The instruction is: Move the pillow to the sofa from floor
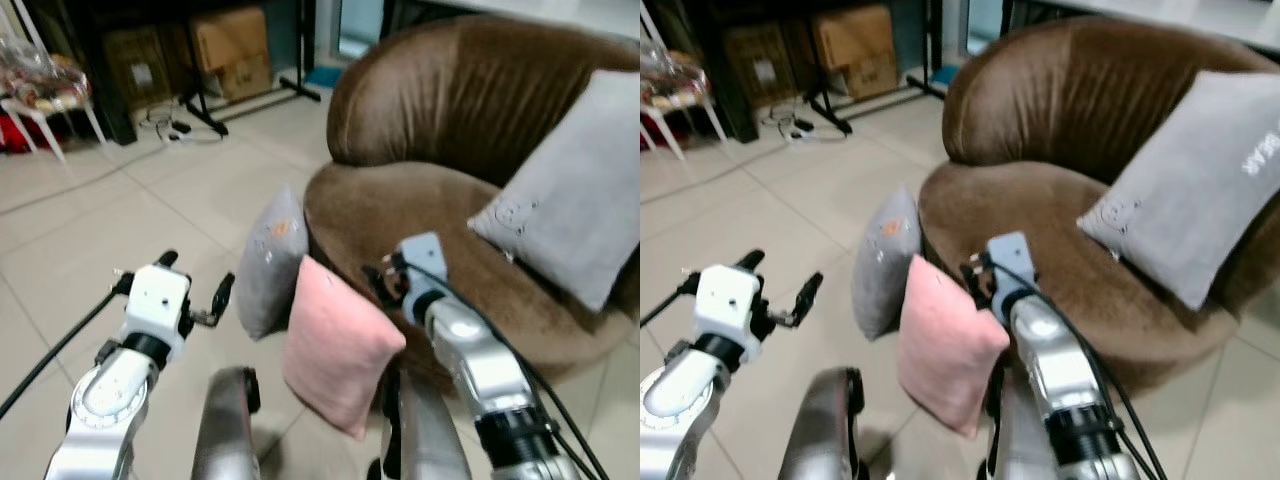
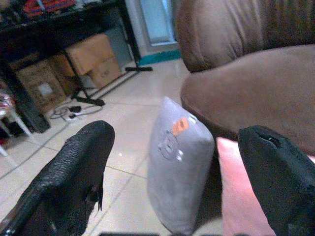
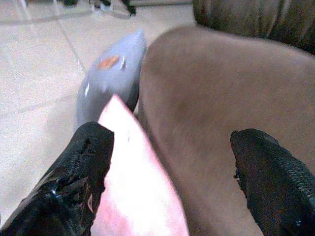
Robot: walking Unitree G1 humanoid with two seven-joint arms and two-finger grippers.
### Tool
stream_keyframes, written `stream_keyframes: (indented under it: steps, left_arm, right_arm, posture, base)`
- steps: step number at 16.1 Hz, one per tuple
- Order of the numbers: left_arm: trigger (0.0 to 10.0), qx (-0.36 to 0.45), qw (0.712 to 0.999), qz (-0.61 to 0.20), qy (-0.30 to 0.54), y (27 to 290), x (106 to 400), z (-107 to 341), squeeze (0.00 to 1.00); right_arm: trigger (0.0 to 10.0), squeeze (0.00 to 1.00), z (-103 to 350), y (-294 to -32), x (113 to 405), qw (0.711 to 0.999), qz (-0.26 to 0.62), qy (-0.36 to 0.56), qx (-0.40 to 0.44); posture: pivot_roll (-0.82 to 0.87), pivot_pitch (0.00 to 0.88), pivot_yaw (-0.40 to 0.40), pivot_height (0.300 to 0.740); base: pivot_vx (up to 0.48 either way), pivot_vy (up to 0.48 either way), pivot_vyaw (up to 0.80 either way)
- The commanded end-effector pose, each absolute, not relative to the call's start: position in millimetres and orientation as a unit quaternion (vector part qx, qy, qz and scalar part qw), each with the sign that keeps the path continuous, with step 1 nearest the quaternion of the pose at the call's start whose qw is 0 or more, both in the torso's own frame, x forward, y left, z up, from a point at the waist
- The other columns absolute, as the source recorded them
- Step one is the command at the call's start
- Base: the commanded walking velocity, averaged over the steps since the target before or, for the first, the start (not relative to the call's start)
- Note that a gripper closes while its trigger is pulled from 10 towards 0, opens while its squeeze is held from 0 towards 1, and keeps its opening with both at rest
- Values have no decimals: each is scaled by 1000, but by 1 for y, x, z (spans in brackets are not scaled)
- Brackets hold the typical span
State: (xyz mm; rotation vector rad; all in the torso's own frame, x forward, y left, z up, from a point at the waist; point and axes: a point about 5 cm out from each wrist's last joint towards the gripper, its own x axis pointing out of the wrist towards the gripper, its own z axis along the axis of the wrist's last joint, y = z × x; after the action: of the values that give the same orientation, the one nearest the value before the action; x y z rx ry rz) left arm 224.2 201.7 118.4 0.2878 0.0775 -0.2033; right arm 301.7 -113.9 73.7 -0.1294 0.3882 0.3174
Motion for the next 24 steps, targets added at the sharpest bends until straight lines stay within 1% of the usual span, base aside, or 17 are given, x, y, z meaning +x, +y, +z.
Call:
stream_keyframes:
  steps: [1, 2, 3, 4, 6, 8, 10, 11, 12, 13, 14, 15, 17, 18, 19, 20, 24]
  left_arm:
    - [10000, 144, 982, -110, 45, 200, 223, 118, 412]
    - [10000, 145, 982, -111, 47, 201, 222, 117, 412]
    - [10000, 146, 981, -115, 51, 201, 221, 116, 416]
    - [10000, 147, 979, -125, 57, 199, 223, 113, 412]
    - [10000, 144, 975, -152, 70, 195, 222, 111, 416]
    - [10000, 140, 963, -209, 97, 189, 213, 104, 416]
    - [10000, 139, 959, -223, 107, 189, 204, 104, 416]
    - [10000, 142, 959, -219, 111, 192, 195, 106, 412]
    - [10000, 142, 959, -217, 114, 194, 190, 108, 416]
    - [10000, 141, 959, -218, 117, 194, 185, 109, 416]
    - [10000, 140, 958, -219, 119, 194, 182, 110, 416]
    - [10000, 139, 958, -219, 125, 194, 175, 111, 420]
    - [10000, 137, 957, -221, 131, 194, 169, 113, 416]
    - [10000, 132, 955, -225, 138, 194, 164, 113, 416]
    - [10000, 130, 955, -227, 141, 194, 163, 113, 412]
    - [10000, 127, 954, -230, 146, 193, 161, 113, 416]
    - [10000, 126, 954, -227, 151, 192, 161, 112, 416]
  right_arm:
    - [10000, 0, 74, -113, 307, 966, 164, 186, -73]
    - [10000, 0, 72, -113, 308, 966, 165, 187, -75]
    - [10000, 894, 65, -108, 310, 961, 180, 204, -53]
    - [10000, 1000, 57, -105, 312, 956, 186, 220, -50]
    - [10000, 1000, 46, -101, 315, 949, 191, 243, -66]
    - [10000, 1000, 35, -97, 318, 941, 193, 263, -90]
    - [10000, 1000, 32, -97, 320, 939, 187, 267, -110]
    - [10000, 1000, 33, -98, 324, 944, 165, 261, -119]
    - [10000, 961, 33, -99, 326, 946, 150, 258, -123]
    - [10000, 137, 31, -99, 327, 945, 147, 264, -129]
    - [10000, 137, 30, -98, 326, 943, 148, 266, -134]
    - [10000, 0, 29, -96, 326, 940, 152, 269, -142]
    - [9804, 0, 29, -94, 327, 940, 152, 269, -147]
    - [4118, 0, 31, -90, 328, 942, 155, 266, -133]
    - [471, 0, 31, -88, 328, 943, 158, 265, -127]
    - [0, 0, 31, -85, 328, 943, 164, 263, -122]
    - [0, 0, 28, -83, 325, 943, 171, 261, -118]
  posture:
    - [22, 37, -15, 479]
    - [22, 37, -15, 474]
    - [20, 61, -17, 474]
    - [19, 80, -17, 474]
    - [20, 115, -19, 474]
    - [26, 148, -26, 474]
    - [33, 189, -41, 474]
    - [38, 215, -51, 474]
    - [42, 225, -56, 474]
    - [46, 236, -62, 474]
    - [48, 239, -64, 474]
    - [51, 253, -66, 474]
    - [55, 258, -68, 474]
    - [57, 261, -69, 474]
    - [58, 263, -71, 474]
    - [58, 264, -71, 474]
    - [53, 257, -65, 474]
  base:
    - [0, 0, 0]
    - [0, 0, 0]
    - [0, 0, 0]
    - [0, 0, 0]
    - [0, 0, 0]
    - [0, 0, 0]
    - [0, 0, 0]
    - [0, 0, 0]
    - [0, 0, 0]
    - [0, 0, 0]
    - [0, 0, 0]
    - [0, 0, 0]
    - [0, 0, 0]
    - [0, 0, 0]
    - [0, 0, 0]
    - [0, 0, 0]
    - [0, 0, 0]
